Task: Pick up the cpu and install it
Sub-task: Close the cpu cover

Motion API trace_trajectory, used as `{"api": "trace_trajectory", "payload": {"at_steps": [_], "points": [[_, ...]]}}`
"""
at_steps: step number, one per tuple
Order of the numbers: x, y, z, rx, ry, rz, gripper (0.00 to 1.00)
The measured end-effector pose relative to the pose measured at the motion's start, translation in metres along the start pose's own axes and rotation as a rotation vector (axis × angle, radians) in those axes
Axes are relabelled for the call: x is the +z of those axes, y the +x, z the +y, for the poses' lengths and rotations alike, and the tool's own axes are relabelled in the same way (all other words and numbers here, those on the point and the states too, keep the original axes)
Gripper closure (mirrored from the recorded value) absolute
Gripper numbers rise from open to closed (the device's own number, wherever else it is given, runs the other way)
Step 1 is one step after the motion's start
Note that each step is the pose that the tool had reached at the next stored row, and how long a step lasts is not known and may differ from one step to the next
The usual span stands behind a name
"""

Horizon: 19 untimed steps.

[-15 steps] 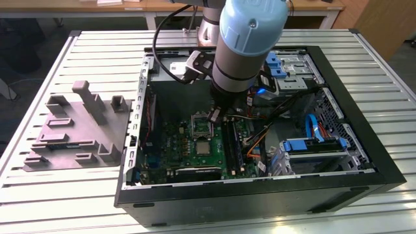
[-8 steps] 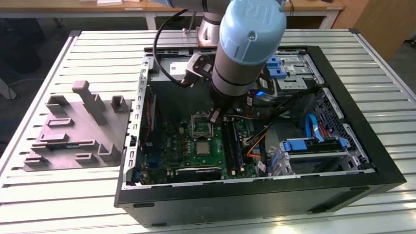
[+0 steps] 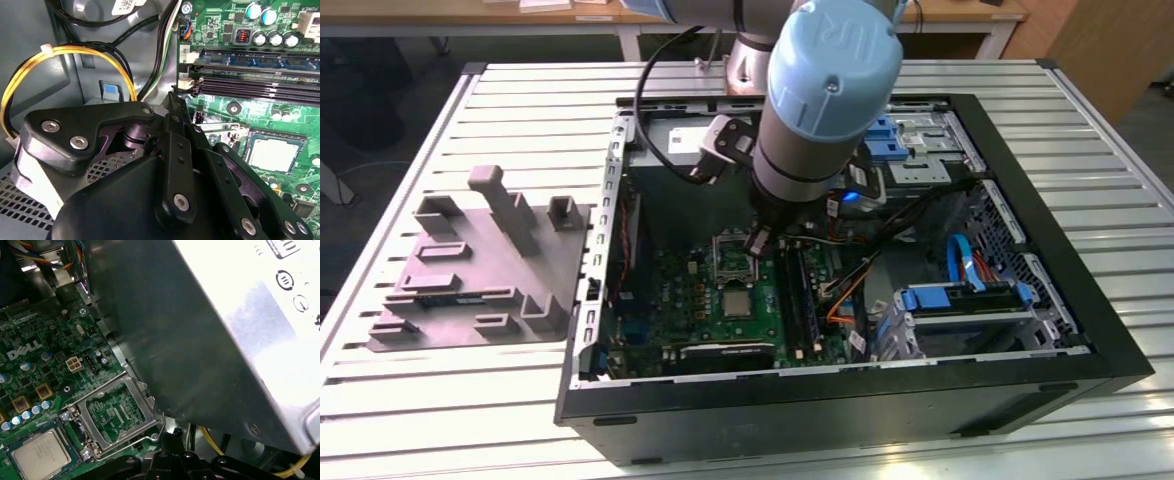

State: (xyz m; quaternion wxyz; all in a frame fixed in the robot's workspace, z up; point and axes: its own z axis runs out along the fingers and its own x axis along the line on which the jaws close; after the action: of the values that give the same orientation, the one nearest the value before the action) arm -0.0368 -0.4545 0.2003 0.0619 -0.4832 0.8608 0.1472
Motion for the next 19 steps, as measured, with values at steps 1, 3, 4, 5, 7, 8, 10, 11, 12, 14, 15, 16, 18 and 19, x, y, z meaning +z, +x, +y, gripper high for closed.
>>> {"api": "trace_trajectory", "payload": {"at_steps": [1,3,4,5,7,8,10,11,12,14,15,16,18,19], "points": [[0.0005,0.0001,0.0003,0.000,0.0000,-0.0001,0.89],[0.0013,-0.0003,0.0007,0.000,-0.0002,-0.0002,0.89],[0.0013,-0.0006,0.0009,0.000,-0.0004,-0.0004,0.89],[0.0015,-0.0008,0.0010,0.000,-0.0004,-0.0006,0.89],[0.0016,-0.0012,0.0013,0.000,0.0005,0.0011,0.89],[0.0017,-0.0014,0.0015,0.000,0.0033,0.0055,0.89],[0.0020,-0.0021,0.0018,0.001,0.0102,0.0165,0.89],[0.0021,-0.0023,0.0020,0.001,0.0128,0.0207,0.89],[0.0022,-0.0026,0.0021,0.001,0.0146,0.0236,0.89],[0.0024,-0.0030,0.0026,0.001,0.0157,0.0256,0.89],[0.0025,-0.0032,0.0029,0.001,0.0160,0.0258,0.89],[0.0022,-0.0034,0.0032,0.001,0.0162,0.0264,0.89],[0.0013,-0.0035,0.0036,0.001,0.0170,0.0276,0.89],[0.0010,-0.0035,0.0039,0.001,0.0180,0.0290,0.89]]}}
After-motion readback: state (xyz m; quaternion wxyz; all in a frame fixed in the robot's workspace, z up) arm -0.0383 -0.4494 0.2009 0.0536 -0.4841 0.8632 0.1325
